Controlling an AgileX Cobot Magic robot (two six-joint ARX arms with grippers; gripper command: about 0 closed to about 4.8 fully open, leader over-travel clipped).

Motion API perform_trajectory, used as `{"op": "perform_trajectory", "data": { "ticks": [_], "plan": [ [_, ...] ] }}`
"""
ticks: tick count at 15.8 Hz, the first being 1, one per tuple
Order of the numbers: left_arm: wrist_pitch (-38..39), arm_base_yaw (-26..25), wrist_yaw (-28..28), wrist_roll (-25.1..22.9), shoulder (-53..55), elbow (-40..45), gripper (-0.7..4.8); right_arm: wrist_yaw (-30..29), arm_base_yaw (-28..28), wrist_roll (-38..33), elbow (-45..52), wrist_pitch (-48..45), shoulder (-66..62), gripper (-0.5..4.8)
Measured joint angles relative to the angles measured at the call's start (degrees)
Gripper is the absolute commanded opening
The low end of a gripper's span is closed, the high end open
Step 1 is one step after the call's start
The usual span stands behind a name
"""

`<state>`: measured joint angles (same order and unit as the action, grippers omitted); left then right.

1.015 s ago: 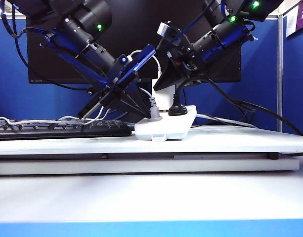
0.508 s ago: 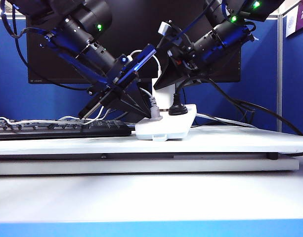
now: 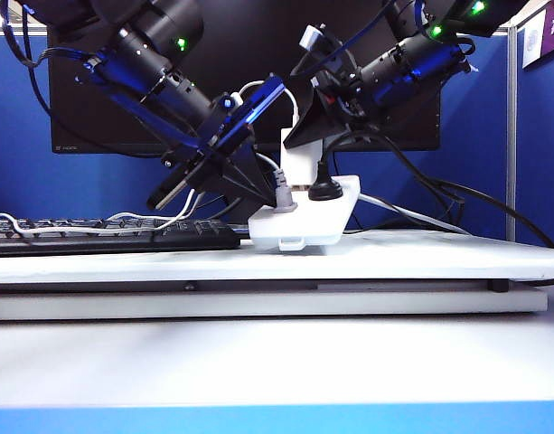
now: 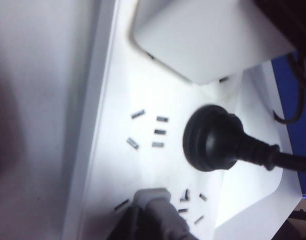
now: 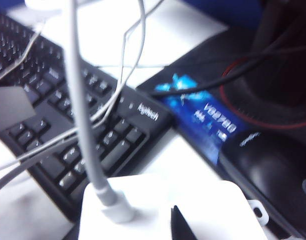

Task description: Unplug the white charger from the socket, then place it next to the socket.

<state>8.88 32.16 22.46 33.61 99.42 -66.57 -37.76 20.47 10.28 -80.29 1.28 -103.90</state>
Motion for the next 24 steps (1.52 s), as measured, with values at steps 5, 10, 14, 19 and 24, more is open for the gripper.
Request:
{"op": "perform_trajectory", "data": {
  "ticks": [5,10,14,19,24],
  "plan": [
    [0.7,0.0,0.2,-0.2,0.3,0.2,-0.05,0.0,0.6,-0.3,0.0,1.1,0.0,-0.01],
    [0.5,0.0,1.7,-0.2,0.9,0.0,-0.05,0.0,1.6,4.2,0.0,1.2,0.9,-0.01],
    [0.1,0.1,2.1,-0.2,1.1,0.0,-0.05,0.0,2.2,15.8,-0.2,3.4,1.4,-0.01],
    [-0.2,0.7,3.0,-0.3,2.1,0.3,-0.05,-7.4,3.8,16.5,-2.7,-5.8,4.5,-0.01],
    [-0.1,0.7,3.1,-0.3,2.1,0.3,-0.05,-2.6,2.8,16.0,-1.7,-4.1,3.1,-0.01]
  ]
}}
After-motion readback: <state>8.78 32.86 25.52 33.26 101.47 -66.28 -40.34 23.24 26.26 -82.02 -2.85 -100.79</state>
